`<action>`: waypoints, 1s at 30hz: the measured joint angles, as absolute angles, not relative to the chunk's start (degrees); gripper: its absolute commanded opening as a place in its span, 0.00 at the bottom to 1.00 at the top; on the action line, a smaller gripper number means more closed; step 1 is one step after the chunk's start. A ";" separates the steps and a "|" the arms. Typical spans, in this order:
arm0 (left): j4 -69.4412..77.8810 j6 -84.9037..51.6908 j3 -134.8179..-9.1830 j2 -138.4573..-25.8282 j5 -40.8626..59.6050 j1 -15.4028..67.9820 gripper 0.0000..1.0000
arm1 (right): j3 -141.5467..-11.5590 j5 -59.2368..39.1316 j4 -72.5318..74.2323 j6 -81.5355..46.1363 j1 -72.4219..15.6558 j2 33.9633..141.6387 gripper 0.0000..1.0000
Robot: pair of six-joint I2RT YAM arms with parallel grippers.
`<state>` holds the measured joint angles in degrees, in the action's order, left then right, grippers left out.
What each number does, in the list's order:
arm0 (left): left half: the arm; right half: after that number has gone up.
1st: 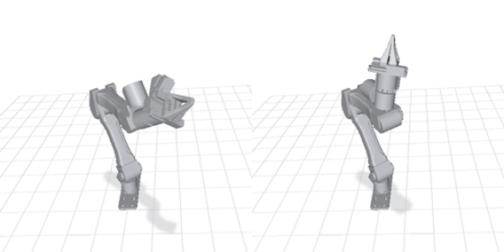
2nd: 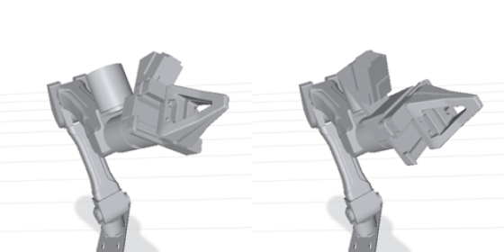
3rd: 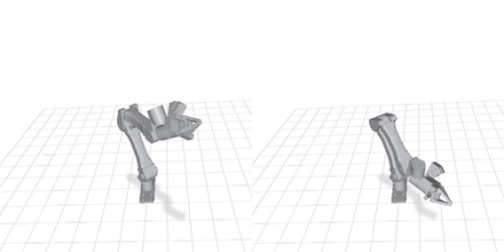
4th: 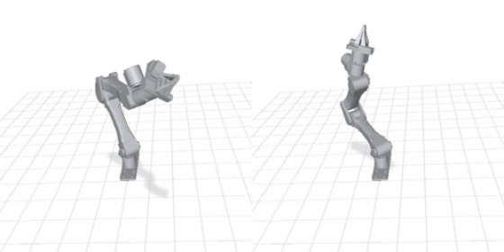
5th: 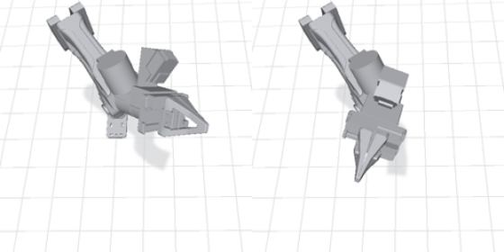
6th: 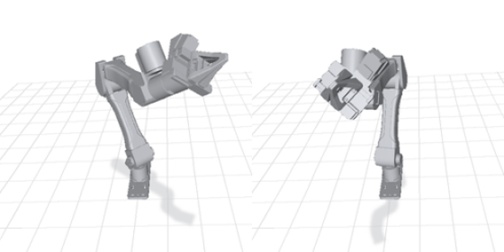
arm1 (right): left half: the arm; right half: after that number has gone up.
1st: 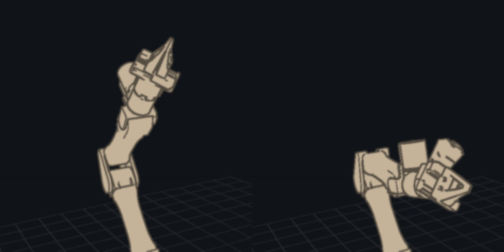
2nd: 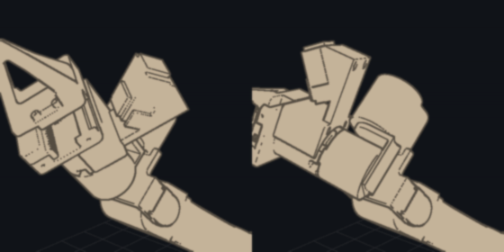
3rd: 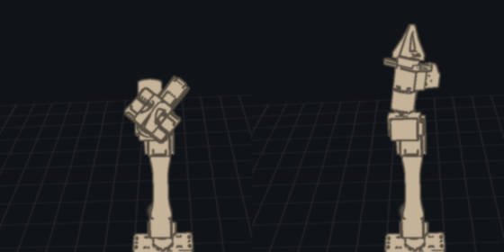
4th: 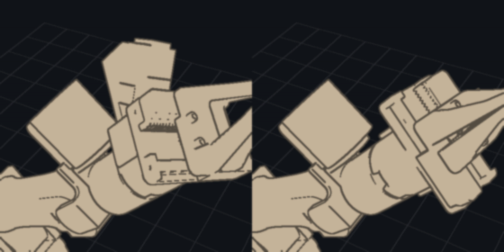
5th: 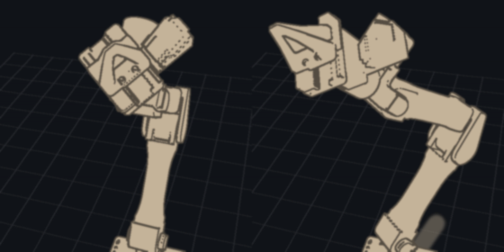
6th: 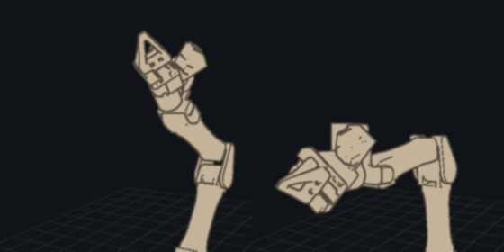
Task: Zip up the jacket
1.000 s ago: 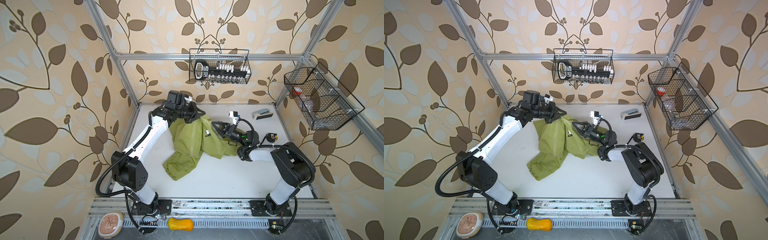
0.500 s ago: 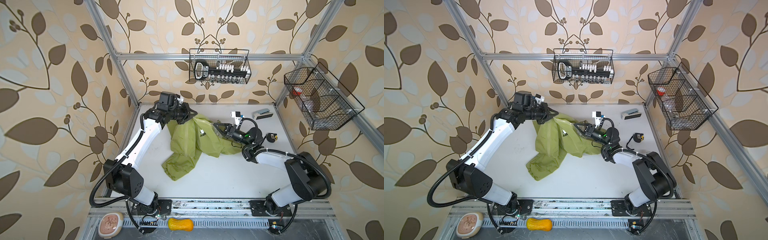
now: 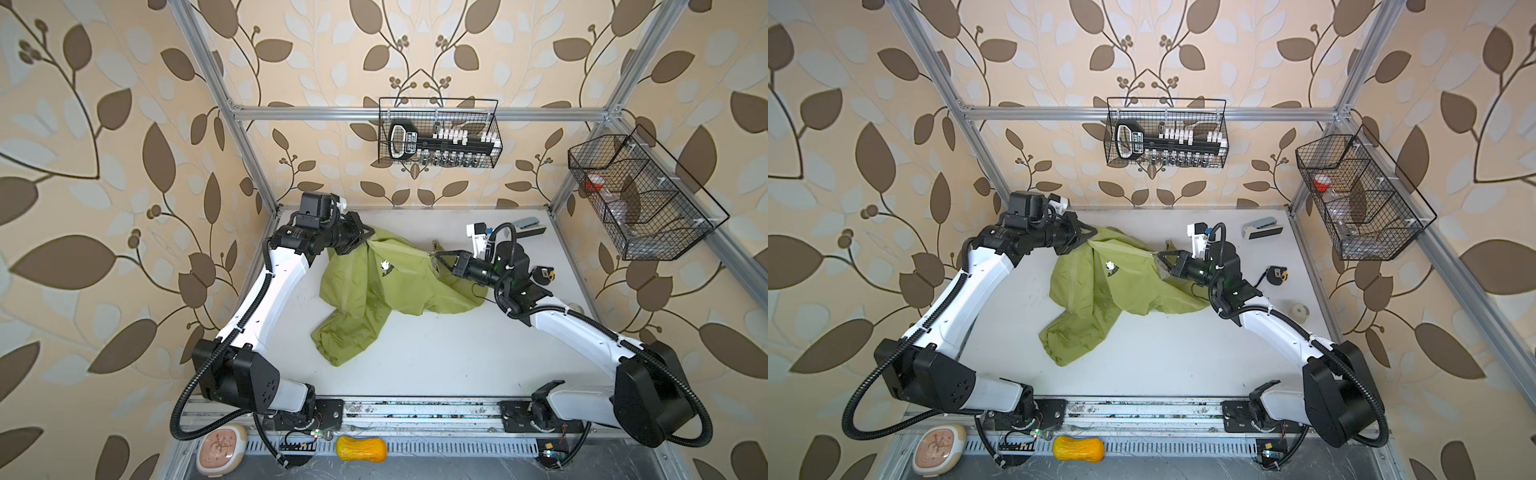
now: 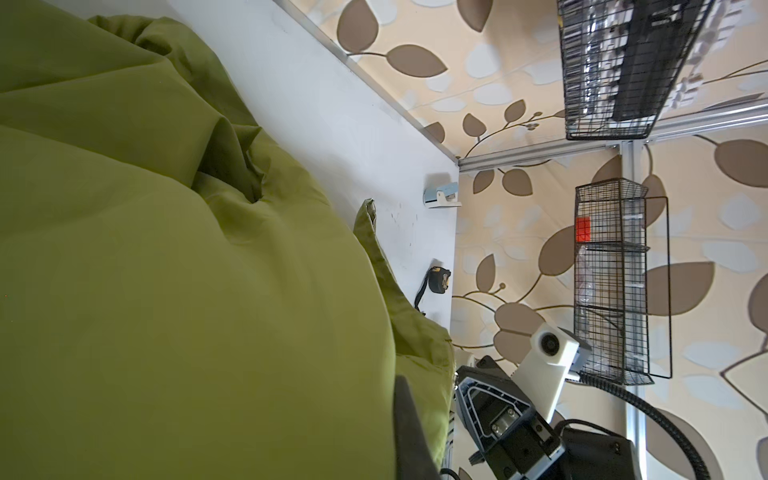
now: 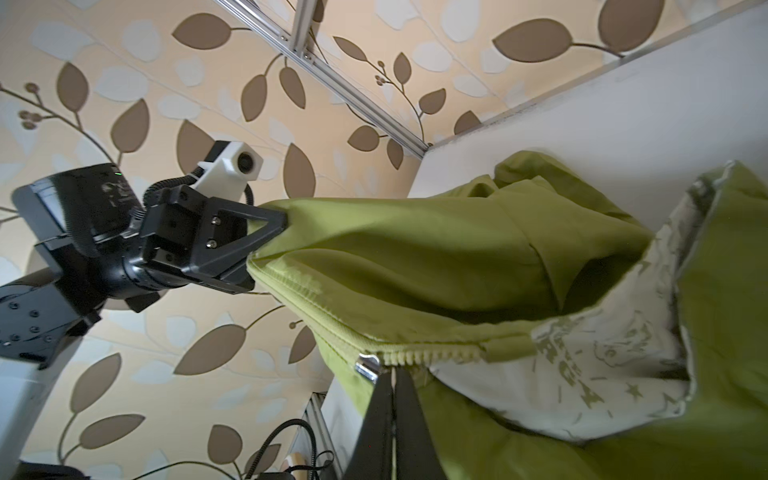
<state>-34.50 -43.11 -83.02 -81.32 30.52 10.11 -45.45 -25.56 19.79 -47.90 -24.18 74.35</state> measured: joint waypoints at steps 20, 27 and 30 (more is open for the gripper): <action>-38.15 -38.09 -82.13 -79.37 28.27 7.40 0.00 | -50.22 -22.65 5.80 -38.24 -22.37 70.83 0.00; -37.69 -37.60 -87.15 -84.53 28.01 6.66 0.00 | -58.98 -21.30 0.49 -35.83 -21.61 74.72 0.00; -38.11 -36.45 -99.29 -94.50 27.66 6.33 0.00 | -66.63 -20.53 -2.17 -34.44 -19.79 78.24 0.00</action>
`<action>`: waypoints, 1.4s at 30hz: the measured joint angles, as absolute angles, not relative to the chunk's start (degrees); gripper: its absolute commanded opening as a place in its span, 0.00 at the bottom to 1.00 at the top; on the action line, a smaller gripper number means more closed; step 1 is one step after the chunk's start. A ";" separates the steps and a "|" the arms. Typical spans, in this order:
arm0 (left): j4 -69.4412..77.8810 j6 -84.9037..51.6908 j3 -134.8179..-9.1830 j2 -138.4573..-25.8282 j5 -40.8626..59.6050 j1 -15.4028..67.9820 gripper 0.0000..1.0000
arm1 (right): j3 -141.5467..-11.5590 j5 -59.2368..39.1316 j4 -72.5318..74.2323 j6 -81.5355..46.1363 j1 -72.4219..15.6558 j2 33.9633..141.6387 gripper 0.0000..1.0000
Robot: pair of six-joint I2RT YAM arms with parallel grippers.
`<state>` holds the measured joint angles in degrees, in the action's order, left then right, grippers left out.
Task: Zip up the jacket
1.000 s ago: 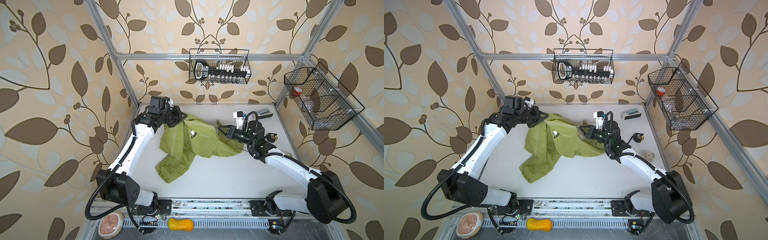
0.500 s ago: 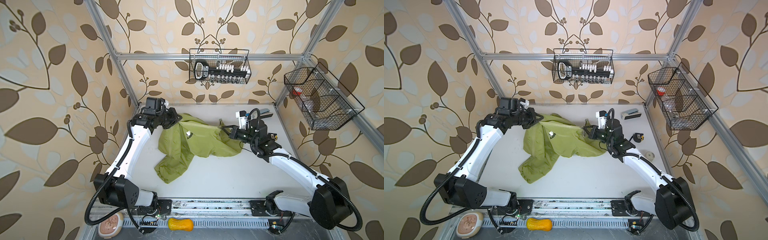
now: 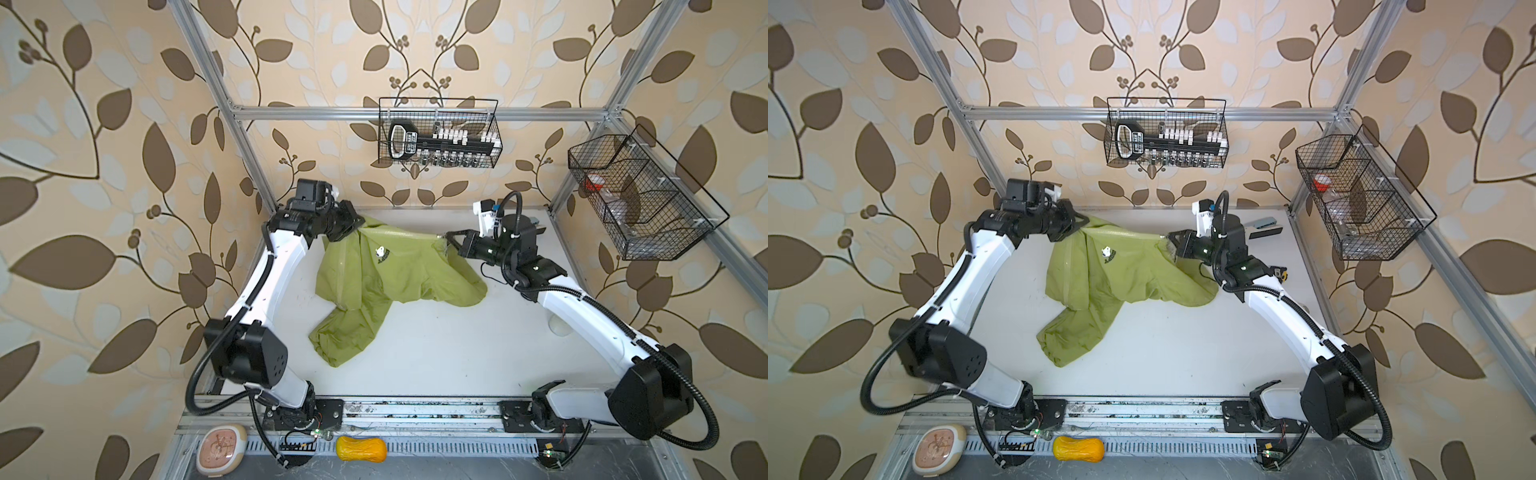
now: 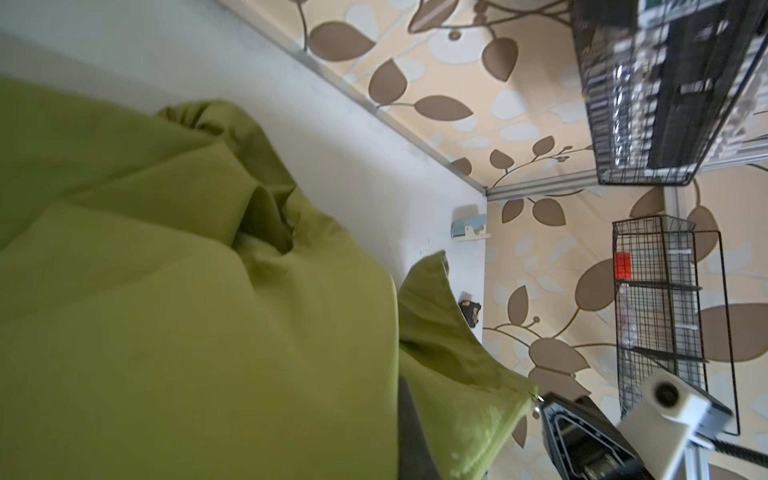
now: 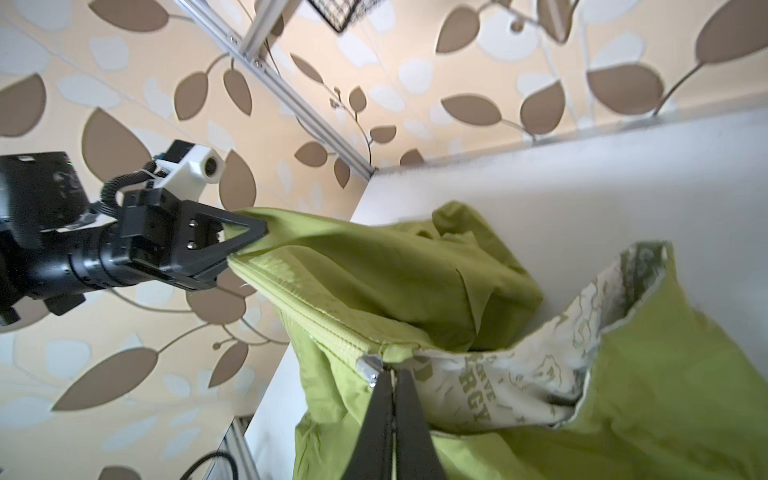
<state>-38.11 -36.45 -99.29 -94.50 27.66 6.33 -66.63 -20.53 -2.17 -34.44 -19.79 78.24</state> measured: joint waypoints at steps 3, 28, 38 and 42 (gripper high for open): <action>-40.58 -34.98 -115.48 -105.65 28.34 6.57 0.00 | -73.84 -20.60 -4.21 -33.63 -17.54 81.06 0.00; -48.40 -26.87 -94.80 -101.01 8.97 0.19 0.76 | -61.34 -9.15 -19.05 -24.58 -12.10 85.03 0.71; -31.77 -21.74 -77.56 -68.62 -0.64 0.16 0.99 | -65.82 6.74 -22.94 -21.56 -11.75 72.49 0.81; -16.14 -21.04 -62.28 -53.56 -4.75 0.16 0.99 | -61.43 12.47 -14.00 -19.29 -11.09 62.15 0.98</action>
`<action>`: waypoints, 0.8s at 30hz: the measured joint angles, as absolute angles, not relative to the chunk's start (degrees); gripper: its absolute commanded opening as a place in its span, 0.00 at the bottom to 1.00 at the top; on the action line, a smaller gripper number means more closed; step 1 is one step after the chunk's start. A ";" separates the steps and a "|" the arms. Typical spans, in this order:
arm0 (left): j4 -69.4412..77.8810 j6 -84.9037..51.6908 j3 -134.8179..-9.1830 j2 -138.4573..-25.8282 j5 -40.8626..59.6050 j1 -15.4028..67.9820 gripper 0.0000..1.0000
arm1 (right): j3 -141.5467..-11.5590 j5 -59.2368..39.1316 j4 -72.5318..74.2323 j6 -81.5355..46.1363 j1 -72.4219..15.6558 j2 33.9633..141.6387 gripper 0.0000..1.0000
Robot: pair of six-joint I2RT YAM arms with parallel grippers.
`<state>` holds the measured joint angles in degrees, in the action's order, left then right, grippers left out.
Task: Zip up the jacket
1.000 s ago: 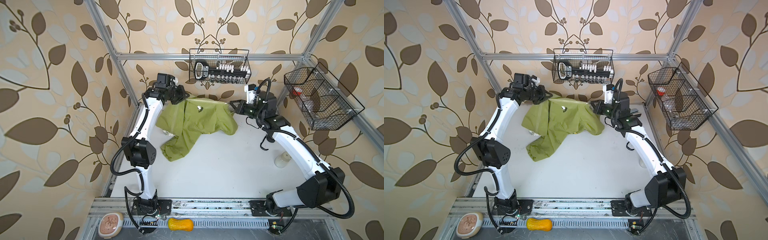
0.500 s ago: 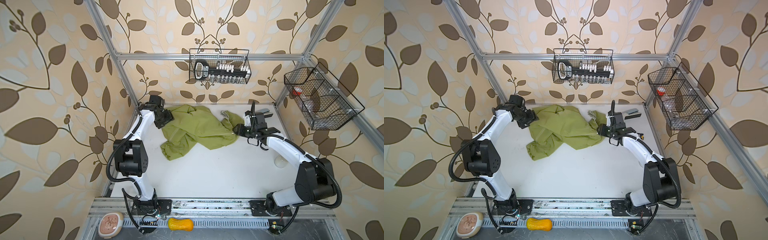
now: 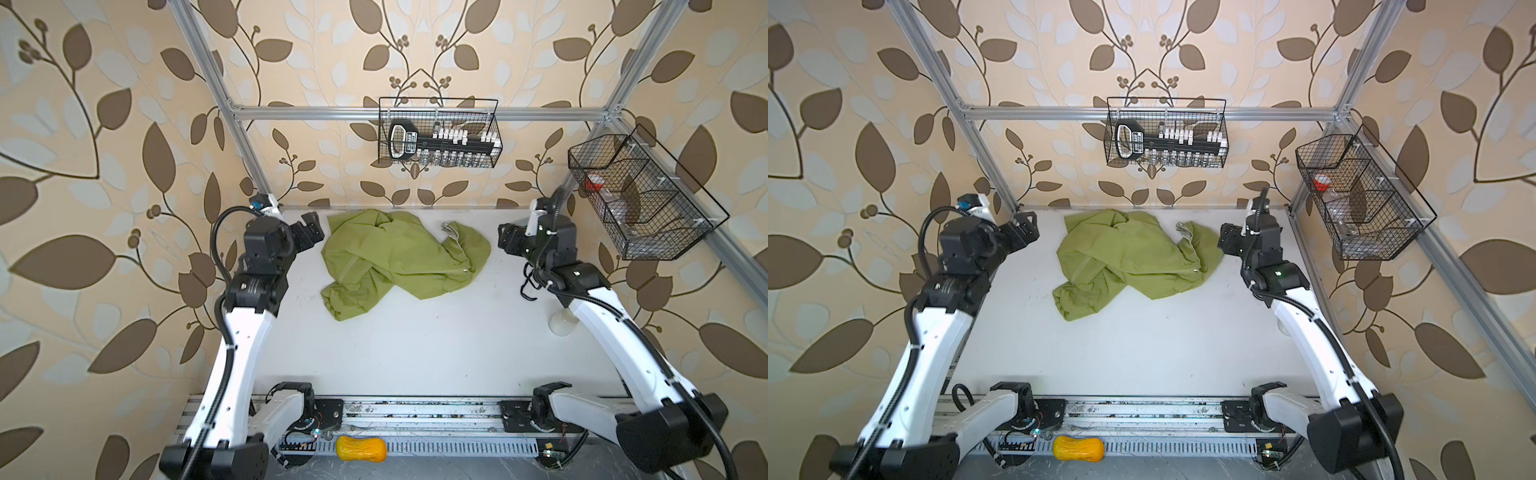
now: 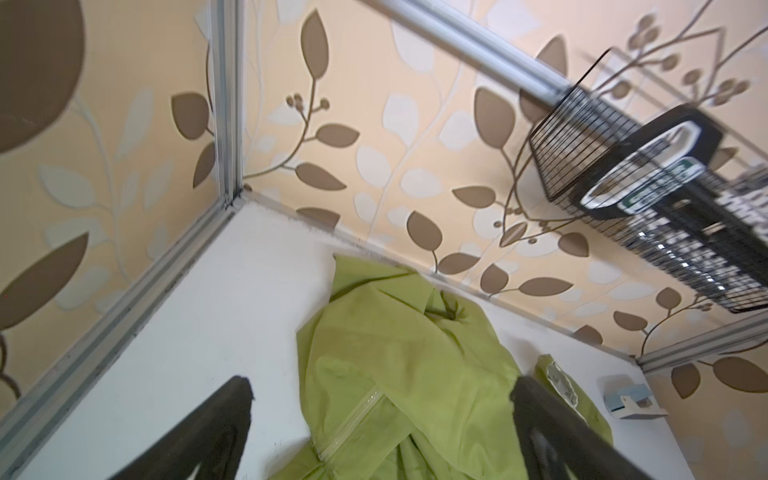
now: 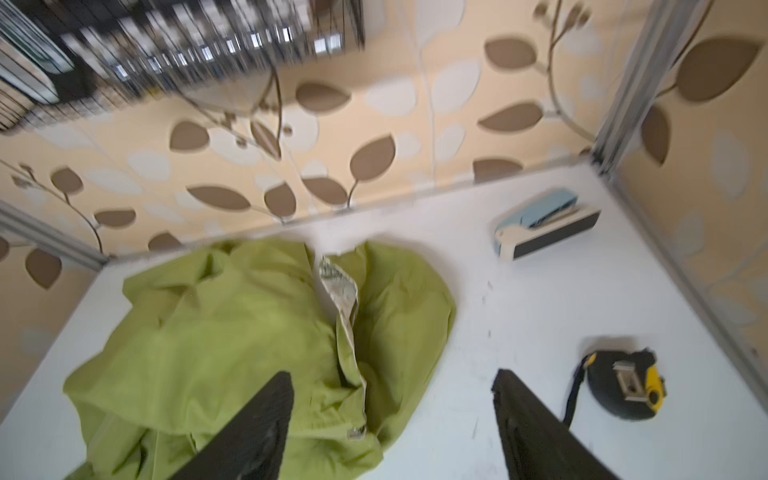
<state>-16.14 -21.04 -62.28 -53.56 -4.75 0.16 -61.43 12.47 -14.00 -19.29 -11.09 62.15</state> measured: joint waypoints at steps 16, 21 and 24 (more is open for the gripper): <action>5.37 -16.60 -31.99 -71.26 -22.55 0.01 0.99 | -15.68 25.23 26.50 -6.17 -7.35 63.16 1.00; 16.45 -13.32 -24.18 -75.13 -23.53 0.01 0.99 | -12.80 25.26 37.30 -4.34 -7.35 70.04 1.00; 24.51 -11.11 -22.35 -77.87 -23.42 0.01 0.99 | -12.86 23.68 43.64 -3.57 -6.76 73.84 1.00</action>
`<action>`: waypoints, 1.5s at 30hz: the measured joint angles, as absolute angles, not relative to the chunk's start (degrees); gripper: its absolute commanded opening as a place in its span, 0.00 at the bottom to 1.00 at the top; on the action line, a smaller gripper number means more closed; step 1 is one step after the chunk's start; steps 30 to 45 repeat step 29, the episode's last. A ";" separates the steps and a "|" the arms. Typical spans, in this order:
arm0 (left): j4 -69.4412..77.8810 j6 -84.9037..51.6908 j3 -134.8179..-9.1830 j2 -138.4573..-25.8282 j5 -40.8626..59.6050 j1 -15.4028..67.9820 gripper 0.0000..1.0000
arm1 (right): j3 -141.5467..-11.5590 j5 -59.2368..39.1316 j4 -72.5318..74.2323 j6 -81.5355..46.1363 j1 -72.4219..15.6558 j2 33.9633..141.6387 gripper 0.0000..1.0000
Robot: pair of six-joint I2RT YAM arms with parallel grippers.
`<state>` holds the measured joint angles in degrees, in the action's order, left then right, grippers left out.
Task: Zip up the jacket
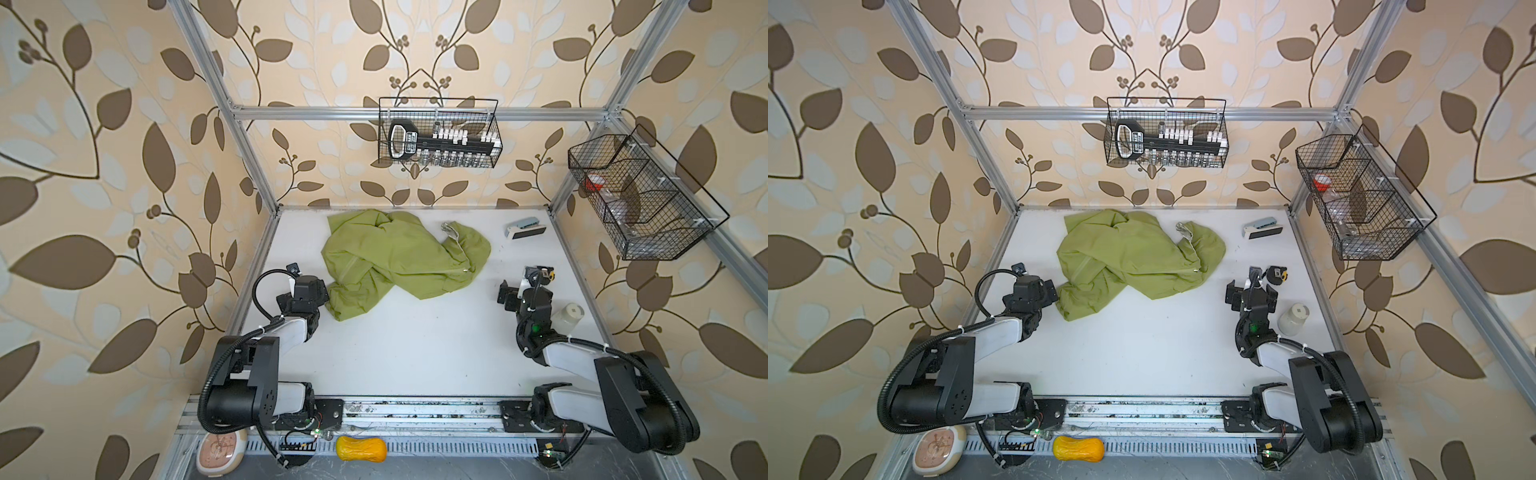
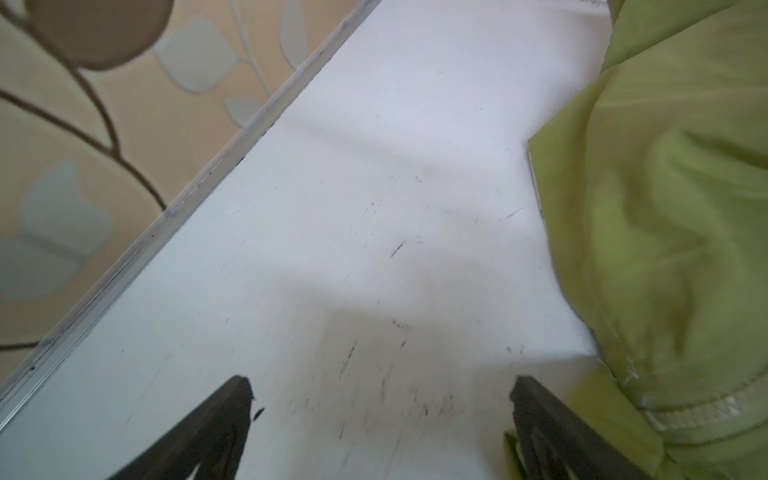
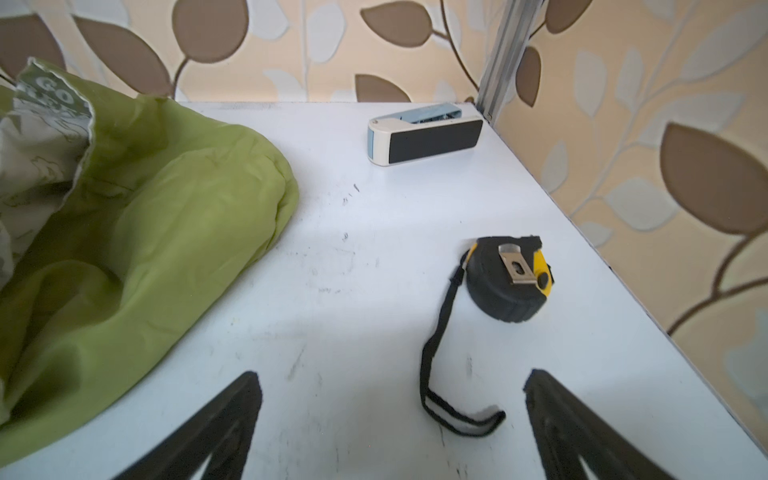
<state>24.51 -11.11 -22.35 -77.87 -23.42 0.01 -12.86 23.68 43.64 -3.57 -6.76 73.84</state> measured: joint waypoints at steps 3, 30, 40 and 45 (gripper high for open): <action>36.67 -9.13 -19.31 -82.02 -22.52 0.01 0.99 | -12.86 20.58 46.26 -3.57 -4.32 74.98 1.00; 41.01 -7.42 -20.75 -86.74 -22.59 0.05 0.99 | -9.54 9.78 58.35 -2.85 -1.43 77.45 1.00; 41.01 -7.42 -20.75 -86.74 -22.59 0.05 0.99 | -9.54 9.78 58.35 -2.85 -1.43 77.45 1.00; 41.01 -7.42 -20.75 -86.74 -22.59 0.05 0.99 | -9.54 9.78 58.35 -2.85 -1.43 77.45 1.00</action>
